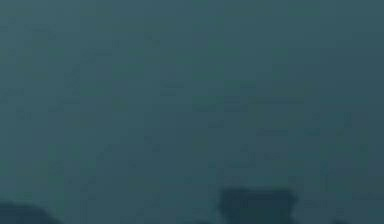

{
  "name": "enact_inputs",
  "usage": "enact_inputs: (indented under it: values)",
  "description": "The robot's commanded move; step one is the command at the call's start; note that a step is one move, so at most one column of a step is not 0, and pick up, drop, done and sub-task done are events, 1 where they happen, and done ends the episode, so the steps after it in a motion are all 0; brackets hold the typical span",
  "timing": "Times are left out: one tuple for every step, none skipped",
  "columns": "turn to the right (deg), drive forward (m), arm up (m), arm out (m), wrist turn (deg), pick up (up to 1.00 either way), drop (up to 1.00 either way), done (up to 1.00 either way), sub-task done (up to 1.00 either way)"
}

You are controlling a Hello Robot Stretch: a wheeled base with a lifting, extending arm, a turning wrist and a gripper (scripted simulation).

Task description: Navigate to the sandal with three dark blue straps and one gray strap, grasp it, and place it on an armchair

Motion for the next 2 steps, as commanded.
enact_inputs:
  values:
    - [-3.0,0.00,0.00,0.00,0.0,0.00,0.00,0.00,0.00]
    - [6.0,0.00,0.00,0.00,0.0,0.00,0.00,0.00,0.00]
